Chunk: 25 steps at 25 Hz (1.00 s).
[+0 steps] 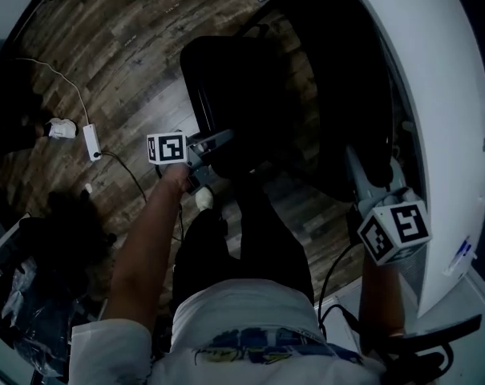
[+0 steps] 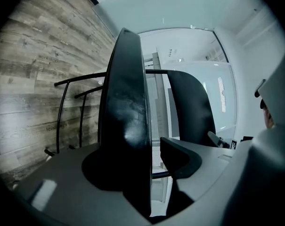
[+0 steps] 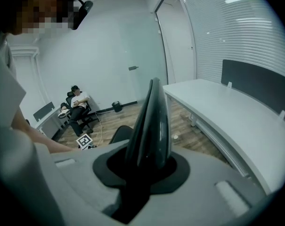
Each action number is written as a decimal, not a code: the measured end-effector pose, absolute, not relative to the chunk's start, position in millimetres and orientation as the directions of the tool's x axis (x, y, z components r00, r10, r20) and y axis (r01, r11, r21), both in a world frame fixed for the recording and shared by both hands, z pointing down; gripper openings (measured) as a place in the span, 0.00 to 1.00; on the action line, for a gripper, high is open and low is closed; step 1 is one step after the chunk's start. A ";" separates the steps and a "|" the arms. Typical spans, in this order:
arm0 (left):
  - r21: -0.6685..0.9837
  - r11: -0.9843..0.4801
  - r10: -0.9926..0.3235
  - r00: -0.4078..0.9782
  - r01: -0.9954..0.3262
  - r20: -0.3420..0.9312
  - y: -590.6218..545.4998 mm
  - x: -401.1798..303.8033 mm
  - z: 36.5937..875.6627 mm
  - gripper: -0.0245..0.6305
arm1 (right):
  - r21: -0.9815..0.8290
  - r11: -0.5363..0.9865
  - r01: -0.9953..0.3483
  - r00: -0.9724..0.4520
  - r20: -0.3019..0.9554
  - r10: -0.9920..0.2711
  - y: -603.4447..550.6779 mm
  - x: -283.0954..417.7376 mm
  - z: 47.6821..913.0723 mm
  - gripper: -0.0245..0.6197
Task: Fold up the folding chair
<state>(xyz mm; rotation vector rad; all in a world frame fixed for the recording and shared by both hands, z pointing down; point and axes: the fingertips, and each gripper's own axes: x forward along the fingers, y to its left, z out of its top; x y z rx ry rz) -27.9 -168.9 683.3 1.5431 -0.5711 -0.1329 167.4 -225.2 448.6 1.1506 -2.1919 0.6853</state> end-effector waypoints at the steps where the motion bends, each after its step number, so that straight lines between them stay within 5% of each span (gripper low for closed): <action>1: 0.958 0.055 -0.430 0.859 -0.282 0.278 -170.0 -21.7 679.1 0.42 | -0.173 0.504 -0.846 -0.472 0.682 -0.559 -224.9 167.7 446.7 0.15; 25: 0.883 0.146 -0.395 0.792 -0.446 0.465 -207.3 85.3 623.4 0.54 | -0.118 0.533 -0.838 -0.460 0.678 -0.573 -215.5 158.8 414.7 0.15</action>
